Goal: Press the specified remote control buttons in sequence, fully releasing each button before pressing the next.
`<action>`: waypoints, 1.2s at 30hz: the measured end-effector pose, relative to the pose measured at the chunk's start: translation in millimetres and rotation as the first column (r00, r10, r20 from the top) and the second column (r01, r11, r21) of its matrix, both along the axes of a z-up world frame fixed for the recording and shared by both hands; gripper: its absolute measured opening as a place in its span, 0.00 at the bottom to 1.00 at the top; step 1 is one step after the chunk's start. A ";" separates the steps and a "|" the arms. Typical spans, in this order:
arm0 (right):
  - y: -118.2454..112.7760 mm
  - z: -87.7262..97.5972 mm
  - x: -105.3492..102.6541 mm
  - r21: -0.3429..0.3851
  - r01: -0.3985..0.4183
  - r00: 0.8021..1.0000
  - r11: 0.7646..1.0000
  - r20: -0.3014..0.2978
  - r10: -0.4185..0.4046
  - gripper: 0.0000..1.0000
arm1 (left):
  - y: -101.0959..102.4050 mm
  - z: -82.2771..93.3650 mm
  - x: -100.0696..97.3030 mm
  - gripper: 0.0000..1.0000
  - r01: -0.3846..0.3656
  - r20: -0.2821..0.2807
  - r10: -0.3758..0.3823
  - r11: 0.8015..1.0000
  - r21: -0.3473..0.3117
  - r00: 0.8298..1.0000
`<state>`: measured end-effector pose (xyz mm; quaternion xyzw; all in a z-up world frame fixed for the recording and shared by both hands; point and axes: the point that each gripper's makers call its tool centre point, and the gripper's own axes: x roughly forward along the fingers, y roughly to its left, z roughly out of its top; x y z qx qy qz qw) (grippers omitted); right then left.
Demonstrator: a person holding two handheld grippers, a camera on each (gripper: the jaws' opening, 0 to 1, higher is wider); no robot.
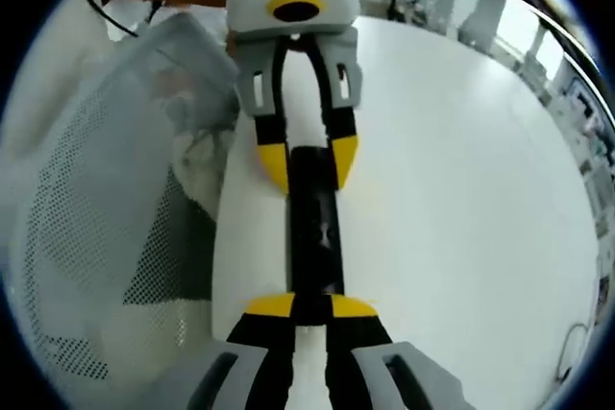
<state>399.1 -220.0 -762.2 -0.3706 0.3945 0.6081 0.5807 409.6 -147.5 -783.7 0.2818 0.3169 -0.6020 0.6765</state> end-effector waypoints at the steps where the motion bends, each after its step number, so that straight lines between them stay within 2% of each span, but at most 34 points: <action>1: 0.0 3.7 -1.7 -0.002 -0.004 1.000 1.000 -0.006 0.004 0.01 | 0.0 0.0 0.3 0.24 0.001 0.000 -0.001 1.000 0.000 1.000; 8: -6.1 8.7 -4.1 -0.070 -0.057 0.998 0.996 0.000 0.057 0.00 | 0.6 1.1 -0.3 0.24 0.006 0.002 -0.006 1.000 -0.003 1.000; 14: -12.3 1.7 -2.5 -0.129 -0.072 0.997 0.989 -0.004 0.072 0.00 | 1.2 1.3 -0.4 0.24 0.010 0.003 -0.010 1.000 -0.007 1.000; 17: -13.4 -1.3 7.4 -0.149 -0.057 0.997 0.987 0.045 0.064 0.00 | 1.4 1.2 -0.1 0.24 0.010 0.003 -0.010 1.000 -0.011 1.000; 21: -8.9 -1.1 4.7 -0.125 -0.050 0.998 0.991 0.018 0.053 0.00 | 1.8 1.0 0.3 0.24 0.011 0.003 -0.011 1.000 -0.017 1.000; 28: -9.1 -5.1 9.8 -0.128 -0.061 0.998 0.990 0.023 0.064 0.00 | 2.5 0.7 0.5 0.24 0.012 0.004 -0.012 1.000 -0.022 1.000; 36: -5.7 -6.0 5.9 -0.122 -0.077 0.997 0.990 0.023 0.080 0.00 | 2.9 0.9 -0.4 0.24 0.005 0.006 -0.005 1.000 -0.027 1.000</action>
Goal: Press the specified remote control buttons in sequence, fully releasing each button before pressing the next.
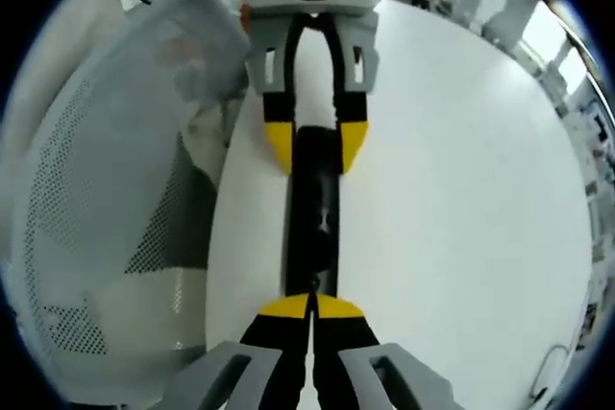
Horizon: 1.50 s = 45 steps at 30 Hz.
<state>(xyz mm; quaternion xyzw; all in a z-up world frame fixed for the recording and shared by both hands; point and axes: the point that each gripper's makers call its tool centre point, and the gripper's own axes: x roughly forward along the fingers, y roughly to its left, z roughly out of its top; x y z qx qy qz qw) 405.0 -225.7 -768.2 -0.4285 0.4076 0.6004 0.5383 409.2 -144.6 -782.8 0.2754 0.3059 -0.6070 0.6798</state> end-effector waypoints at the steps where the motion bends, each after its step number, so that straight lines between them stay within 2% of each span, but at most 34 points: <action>1: 0.0 0.1 -0.5 0.000 -0.001 1.000 1.000 -0.001 0.001 0.00 | 0.0 0.0 -0.1 0.24 0.000 0.000 0.000 1.000 0.000 1.000; 22: -1.3 -6.0 0.6 -0.024 -0.034 0.999 0.999 0.002 0.034 0.00 | 0.6 0.5 1.0 0.24 -0.003 0.000 0.003 1.000 -0.002 1.000; 31: -1.6 -7.1 1.1 -0.030 -0.012 1.000 0.999 -0.021 0.011 0.00 | 0.9 0.2 1.0 0.24 -0.008 0.000 0.008 1.000 -0.010 1.000; 36: -2.4 -8.9 1.3 -0.052 -0.035 0.999 0.998 -0.017 0.034 0.00 | 1.0 -0.3 0.4 0.24 -0.011 0.001 0.011 1.000 -0.010 1.000; 45: -2.3 -8.6 -0.5 -0.053 -0.030 1.000 0.998 -0.008 0.029 0.00 | 0.9 -0.8 -0.6 0.24 -0.010 0.002 0.010 1.000 -0.009 1.000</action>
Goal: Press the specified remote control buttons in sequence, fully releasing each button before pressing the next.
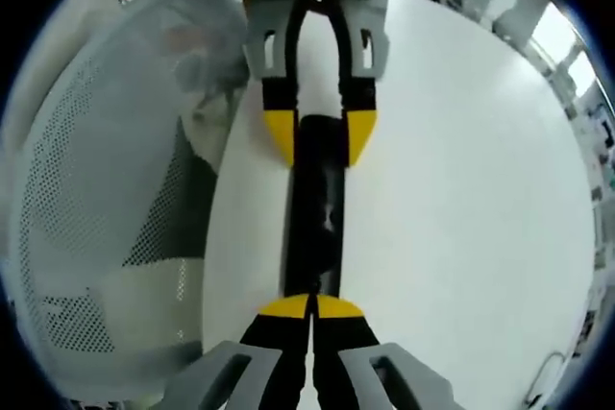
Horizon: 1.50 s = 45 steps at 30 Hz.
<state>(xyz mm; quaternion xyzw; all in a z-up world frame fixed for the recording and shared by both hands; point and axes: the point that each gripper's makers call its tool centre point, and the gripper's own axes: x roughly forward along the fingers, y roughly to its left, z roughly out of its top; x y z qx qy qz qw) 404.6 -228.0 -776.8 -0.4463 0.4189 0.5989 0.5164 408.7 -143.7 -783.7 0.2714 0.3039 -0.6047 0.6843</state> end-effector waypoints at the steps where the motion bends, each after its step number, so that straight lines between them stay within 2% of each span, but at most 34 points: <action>1: -0.1 0.1 0.0 0.000 0.001 1.000 1.000 0.001 -0.001 0.00 | -0.1 0.1 -0.2 0.24 0.000 0.000 0.000 1.000 0.000 1.000; 8: -3.2 1.9 0.9 0.003 0.016 1.000 1.000 0.007 -0.016 0.00 | -0.8 1.1 -0.6 0.24 0.001 0.001 -0.001 1.000 0.000 1.000; 21: -0.6 18.3 8.1 0.001 0.022 1.000 1.000 0.017 -0.022 0.00 | 0.4 0.8 0.4 0.24 -0.001 0.005 0.001 1.000 -0.002 1.000; 29: 2.2 13.5 3.4 -0.035 -0.005 1.000 0.999 0.009 0.005 0.00 | 0.6 1.1 -1.2 0.24 -0.003 0.009 0.003 1.000 -0.005 1.000; 45: 8.6 3.8 3.3 -0.056 -0.022 1.000 0.998 -0.003 0.022 0.00 | 0.0 0.8 -1.3 0.24 -0.007 0.004 0.007 1.000 -0.004 1.000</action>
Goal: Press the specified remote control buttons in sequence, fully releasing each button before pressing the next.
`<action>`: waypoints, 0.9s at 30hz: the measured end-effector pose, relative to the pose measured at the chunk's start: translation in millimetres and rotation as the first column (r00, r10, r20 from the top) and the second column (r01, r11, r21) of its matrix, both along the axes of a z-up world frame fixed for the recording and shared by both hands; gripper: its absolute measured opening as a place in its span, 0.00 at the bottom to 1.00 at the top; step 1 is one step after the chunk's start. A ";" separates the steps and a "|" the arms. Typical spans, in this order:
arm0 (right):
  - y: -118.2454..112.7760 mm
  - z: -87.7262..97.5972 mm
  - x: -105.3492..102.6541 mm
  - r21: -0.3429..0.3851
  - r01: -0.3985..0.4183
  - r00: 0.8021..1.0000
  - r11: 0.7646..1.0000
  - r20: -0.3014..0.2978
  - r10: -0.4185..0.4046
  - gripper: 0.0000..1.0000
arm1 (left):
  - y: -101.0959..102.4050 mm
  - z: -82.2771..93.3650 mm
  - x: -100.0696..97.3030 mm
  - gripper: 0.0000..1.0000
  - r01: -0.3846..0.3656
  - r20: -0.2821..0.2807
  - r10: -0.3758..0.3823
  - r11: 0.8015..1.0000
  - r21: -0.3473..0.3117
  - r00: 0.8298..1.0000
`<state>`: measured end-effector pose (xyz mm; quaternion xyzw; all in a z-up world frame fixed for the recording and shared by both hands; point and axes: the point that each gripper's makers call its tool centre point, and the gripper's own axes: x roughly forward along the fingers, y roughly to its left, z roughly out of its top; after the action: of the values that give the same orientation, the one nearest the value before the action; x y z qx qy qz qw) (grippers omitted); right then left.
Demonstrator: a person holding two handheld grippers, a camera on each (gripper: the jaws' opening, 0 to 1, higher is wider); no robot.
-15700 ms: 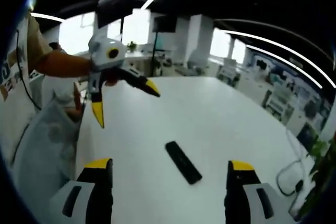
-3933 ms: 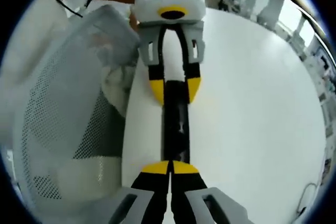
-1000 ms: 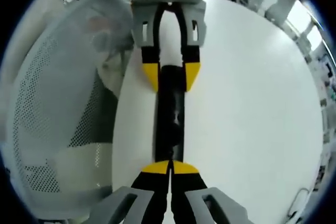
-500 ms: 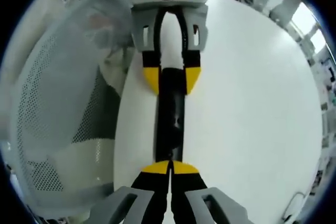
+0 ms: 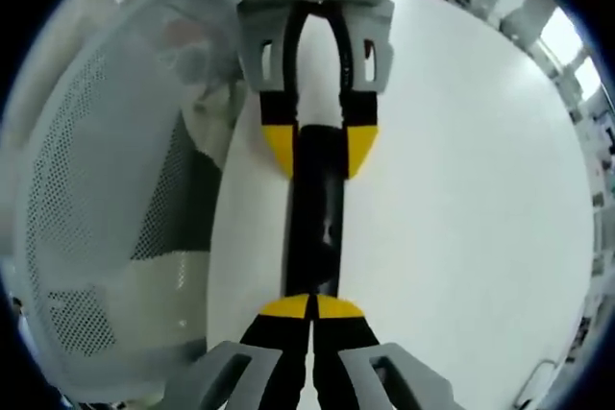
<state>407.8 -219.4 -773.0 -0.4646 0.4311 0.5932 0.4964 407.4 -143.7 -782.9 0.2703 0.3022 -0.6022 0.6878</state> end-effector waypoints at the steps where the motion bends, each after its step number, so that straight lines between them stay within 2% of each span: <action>1: -1.2 -1.6 0.5 -0.008 -0.003 1.000 1.000 0.002 0.003 0.00 | 0.0 0.0 -0.1 0.24 0.000 0.001 0.000 1.000 0.001 1.000; 27: 3.3 -6.5 -2.4 -0.006 0.015 0.999 1.000 -0.032 -0.016 0.00 | 1.5 -2.1 0.5 0.24 -0.003 -0.001 0.003 1.000 -0.007 1.000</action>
<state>405.4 -216.1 -779.5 -0.4532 0.4442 0.5954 0.4928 407.9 -142.2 -785.0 0.2671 0.3010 -0.6022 0.6895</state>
